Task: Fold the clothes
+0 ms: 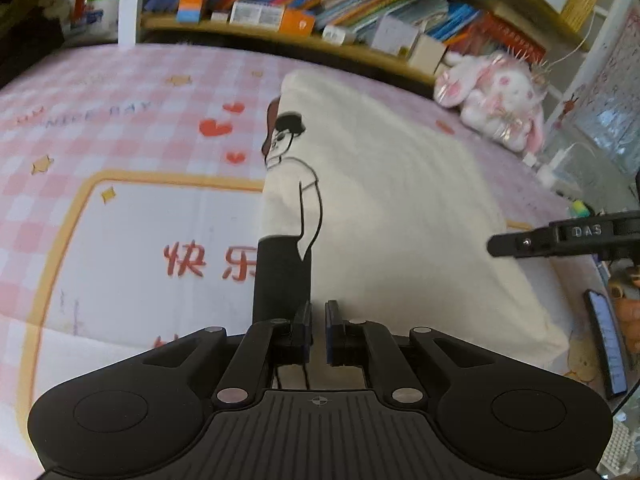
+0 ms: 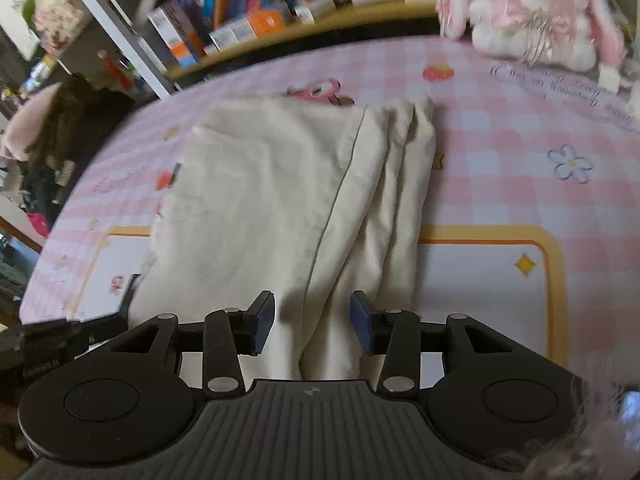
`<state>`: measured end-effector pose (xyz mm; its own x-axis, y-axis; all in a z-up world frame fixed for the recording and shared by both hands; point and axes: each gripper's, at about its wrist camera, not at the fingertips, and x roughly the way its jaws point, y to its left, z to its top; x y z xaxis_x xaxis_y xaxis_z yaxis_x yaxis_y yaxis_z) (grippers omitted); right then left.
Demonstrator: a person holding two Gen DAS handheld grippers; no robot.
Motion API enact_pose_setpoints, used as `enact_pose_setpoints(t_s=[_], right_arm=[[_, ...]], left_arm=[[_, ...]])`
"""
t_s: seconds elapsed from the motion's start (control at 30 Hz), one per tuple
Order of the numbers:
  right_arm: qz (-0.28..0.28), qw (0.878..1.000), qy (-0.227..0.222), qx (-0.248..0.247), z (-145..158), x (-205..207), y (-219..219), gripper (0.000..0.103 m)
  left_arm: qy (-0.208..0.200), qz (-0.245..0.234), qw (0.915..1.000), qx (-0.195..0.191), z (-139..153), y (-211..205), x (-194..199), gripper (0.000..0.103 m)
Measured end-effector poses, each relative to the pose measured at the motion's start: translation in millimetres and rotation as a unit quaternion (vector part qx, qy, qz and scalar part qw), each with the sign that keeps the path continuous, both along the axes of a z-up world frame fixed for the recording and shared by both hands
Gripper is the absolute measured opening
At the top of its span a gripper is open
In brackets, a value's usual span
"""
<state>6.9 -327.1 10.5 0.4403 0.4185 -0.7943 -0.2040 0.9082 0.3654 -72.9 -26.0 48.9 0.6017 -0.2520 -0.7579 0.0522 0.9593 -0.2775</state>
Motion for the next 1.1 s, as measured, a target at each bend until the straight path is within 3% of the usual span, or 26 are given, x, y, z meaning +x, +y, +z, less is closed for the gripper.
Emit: enact_pose_setpoints(t_s=[0.03,0.07,0.17,0.23,0.4,0.53,0.6,0.63,0.67,0.87,1.07,1.1], right_arm=[[0.005,1.0,-0.001,-0.007,-1.2,2.5,2.8,0.029],[0.012,1.0,-0.009,-0.015,0.6,2.6,5.7,0.008],[0.015,0.999,-0.048,-0.012,17.3,-8.2,5.7,0.006],[0.0,0.999,-0.048,-0.026,13.7,-10.8,2.8,0.002],[-0.03,0.999,-0.004,-0.029,-8.6,-8.3,-12.2,0.002],[-0.027,0.999,-0.031,-0.021,9.4,-25.6,-13.7,0.004],[-0.015,0.999,-0.043,-0.024,18.3,-40.0,-9.6,0.015],[-0.009,0.998,-0.049,-0.026,22.7,-47.3,-7.5,0.027],[-0.003,0.998,-0.055,-0.033,25.9,-55.7,-4.7,0.032],[-0.01,0.994,-0.037,-0.098,13.0,-90.1,6.8,0.03],[-0.073,0.993,-0.008,-0.096,0.8,-91.8,7.9,0.02],[-0.08,0.992,-0.004,-0.1,-0.1,-89.6,10.7,0.02]], left_arm=[[0.001,-0.001,1.0,0.001,-1.5,-1.6,1.7,0.006],[0.002,-0.001,1.0,0.003,-3.0,-3.2,3.5,0.006],[0.004,-0.001,1.0,0.003,-5.5,-5.1,5.4,0.006],[0.005,0.0,1.0,0.002,-5.9,-4.8,5.2,0.006],[0.014,-0.01,0.9998,0.005,-2.1,-2.6,7.5,0.01],[-0.001,-0.016,0.9999,0.001,11.4,7.1,8.9,0.01],[-0.013,-0.011,0.9998,-0.014,19.5,19.9,15.7,0.01],[-0.016,-0.008,0.9996,-0.021,22.1,27.2,21.2,0.01],[-0.017,-0.005,0.9995,-0.028,23.5,35.2,29.1,0.011],[0.002,-0.009,0.9962,-0.087,14.0,66.0,89.4,0.032],[0.036,-0.011,0.9896,-0.139,-10.7,75.8,160.8,0.033],[0.039,-0.009,0.9892,-0.141,-13.9,76.1,171.5,0.038]])
